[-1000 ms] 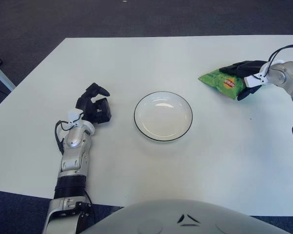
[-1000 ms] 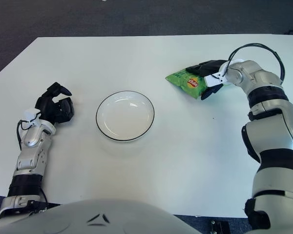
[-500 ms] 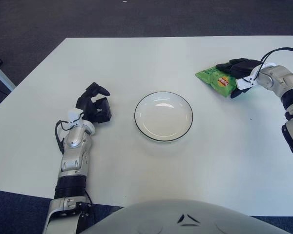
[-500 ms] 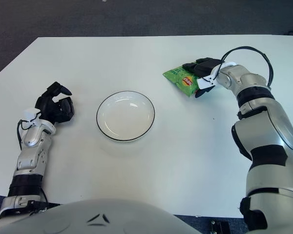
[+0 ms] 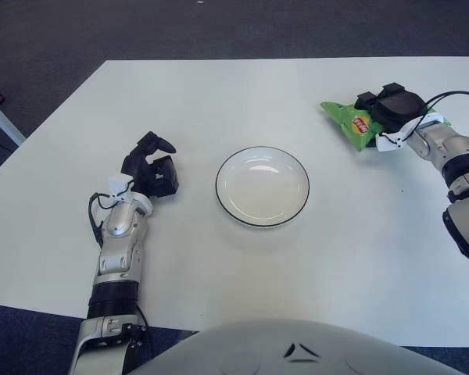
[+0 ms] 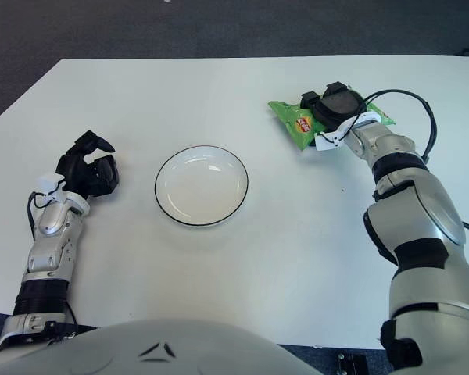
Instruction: Put the snack into the plate.
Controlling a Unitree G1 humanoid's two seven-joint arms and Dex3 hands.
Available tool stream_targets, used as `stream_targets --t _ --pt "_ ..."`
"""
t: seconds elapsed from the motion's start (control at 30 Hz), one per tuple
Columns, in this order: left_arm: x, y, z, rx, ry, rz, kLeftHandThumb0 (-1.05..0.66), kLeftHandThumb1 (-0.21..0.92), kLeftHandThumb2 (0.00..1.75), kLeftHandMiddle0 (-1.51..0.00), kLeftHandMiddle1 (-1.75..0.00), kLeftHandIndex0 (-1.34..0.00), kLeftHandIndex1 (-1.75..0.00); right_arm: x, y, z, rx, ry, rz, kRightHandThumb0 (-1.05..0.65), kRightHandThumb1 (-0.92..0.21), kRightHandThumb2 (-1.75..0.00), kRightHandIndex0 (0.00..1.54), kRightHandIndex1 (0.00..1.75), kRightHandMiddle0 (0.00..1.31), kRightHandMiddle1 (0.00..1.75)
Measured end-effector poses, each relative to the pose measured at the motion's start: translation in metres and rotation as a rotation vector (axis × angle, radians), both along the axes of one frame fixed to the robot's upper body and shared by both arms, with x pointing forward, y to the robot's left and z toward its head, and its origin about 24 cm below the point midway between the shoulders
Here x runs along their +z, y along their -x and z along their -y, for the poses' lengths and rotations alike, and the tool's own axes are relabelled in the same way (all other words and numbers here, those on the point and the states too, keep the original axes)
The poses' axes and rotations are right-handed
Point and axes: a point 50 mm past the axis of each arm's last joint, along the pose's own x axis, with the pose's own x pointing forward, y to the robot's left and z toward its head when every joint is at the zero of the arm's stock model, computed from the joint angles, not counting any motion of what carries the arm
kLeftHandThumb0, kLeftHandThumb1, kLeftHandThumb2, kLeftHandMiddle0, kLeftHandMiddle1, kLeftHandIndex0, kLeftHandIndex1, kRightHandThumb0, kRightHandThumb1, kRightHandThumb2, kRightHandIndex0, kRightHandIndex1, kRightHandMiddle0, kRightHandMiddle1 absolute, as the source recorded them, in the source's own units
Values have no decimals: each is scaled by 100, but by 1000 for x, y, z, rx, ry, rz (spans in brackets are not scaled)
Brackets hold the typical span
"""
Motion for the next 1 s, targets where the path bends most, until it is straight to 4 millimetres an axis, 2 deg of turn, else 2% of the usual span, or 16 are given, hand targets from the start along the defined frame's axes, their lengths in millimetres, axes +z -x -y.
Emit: stream_targets --t 0.1,0.23,0.5,0.67,1.0 --pt "0 0 0 0 0 0 -48 32 132 -112 -175 -61 -175 2 0 -1 10 -29 52 0 -2 -154 86 140 73 174" --pt "0 0 0 0 1 0 -48 31 133 -115 -175 -62 -175 4 0 -3 24 -68 94 0 1 -159 90 148 70 175" --pt "0 0 0 1 1 -1 -49 29 135 -116 -175 -63 -175 5 2 -10 45 -224 110 0 -7 -154 87 154 58 175" --pt "-1 0 0 2 1 -3 -49 29 135 -114 -175 -63 -175 9 1 -23 85 -323 102 0 -8 -154 85 159 56 175" --pt "-1 0 0 2 2 -3 -48 31 132 -109 -175 -61 -175 30 0 -57 230 -498 95 0 -8 -157 83 165 56 175"
